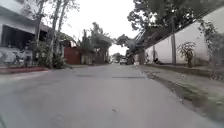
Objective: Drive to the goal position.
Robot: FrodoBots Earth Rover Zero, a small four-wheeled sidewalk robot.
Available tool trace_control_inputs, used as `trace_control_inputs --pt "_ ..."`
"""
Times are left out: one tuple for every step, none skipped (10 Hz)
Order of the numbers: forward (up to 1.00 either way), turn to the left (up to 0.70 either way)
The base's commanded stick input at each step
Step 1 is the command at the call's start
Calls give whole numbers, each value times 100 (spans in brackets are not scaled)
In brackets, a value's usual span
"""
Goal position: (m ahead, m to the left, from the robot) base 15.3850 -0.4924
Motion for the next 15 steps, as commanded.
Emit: trace_control_inputs --pt "100 0" --pt "100 0" --pt "100 0" --pt "100 0" --pt "100 2" --pt "100 8" --pt "100 0" --pt "100 2" --pt "100 -40" --pt "100 -40" --pt "100 -40" --pt "100 -40" --pt "100 -40" --pt "100 2" --pt "100 0"
